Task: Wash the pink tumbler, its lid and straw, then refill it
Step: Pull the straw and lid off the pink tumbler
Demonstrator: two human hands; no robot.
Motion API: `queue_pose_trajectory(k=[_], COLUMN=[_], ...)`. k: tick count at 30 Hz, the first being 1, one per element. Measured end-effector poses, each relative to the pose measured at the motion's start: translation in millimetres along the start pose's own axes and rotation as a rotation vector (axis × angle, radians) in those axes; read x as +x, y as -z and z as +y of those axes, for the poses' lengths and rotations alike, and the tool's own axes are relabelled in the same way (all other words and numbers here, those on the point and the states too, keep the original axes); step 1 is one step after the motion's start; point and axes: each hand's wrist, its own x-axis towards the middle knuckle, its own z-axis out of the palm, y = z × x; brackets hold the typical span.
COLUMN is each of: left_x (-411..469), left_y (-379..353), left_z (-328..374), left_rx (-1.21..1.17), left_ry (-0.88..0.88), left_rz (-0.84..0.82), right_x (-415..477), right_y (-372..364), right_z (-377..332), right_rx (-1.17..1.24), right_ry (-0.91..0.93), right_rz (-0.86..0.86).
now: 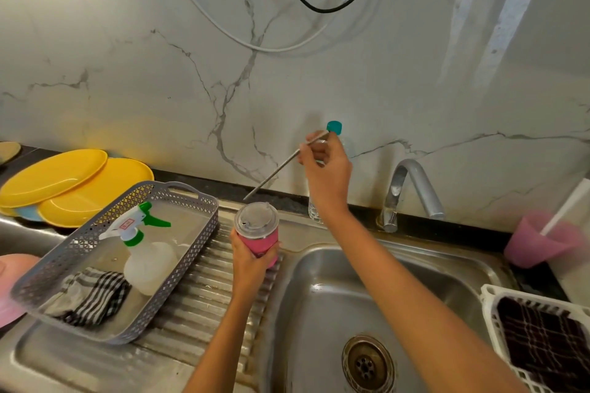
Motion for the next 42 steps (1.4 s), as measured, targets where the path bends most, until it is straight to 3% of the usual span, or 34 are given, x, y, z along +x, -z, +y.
queue_pose_trajectory(k=[10,15,23,32,37,42], left_x=[0.9,3.4,5.4,8.7,8.7,7.2], left_y=[4.2,6.0,5.1,3.5,2.9,2.0], left_z=[-7.2,-13.7,-19.9,-22.8,-21.3,-18.2], left_rx=[0.033,0.071,0.082,0.075,0.077,0.091], left_ry=[0.046,0.018,0.003,-0.035,-0.04,-0.048], left_rz=[0.043,0.074,0.081,0.074,0.076,0.08], right_x=[-19.3,-31.1,-45.7,-46.8,-46.1,-45.6], right_y=[25.1,22.7,22.8,14.9,15.8,0.4], right_z=[117.1,157.7,176.1,194.0,190.6,148.8], right_rx=[-0.125,-0.111,-0.492,-0.808,-0.825,-0.645], right_ry=[-0.499,-0.667,-0.494,-0.275,-0.164,0.021], right_rz=[0.237,0.22,-0.078,-0.262,-0.27,-0.275])
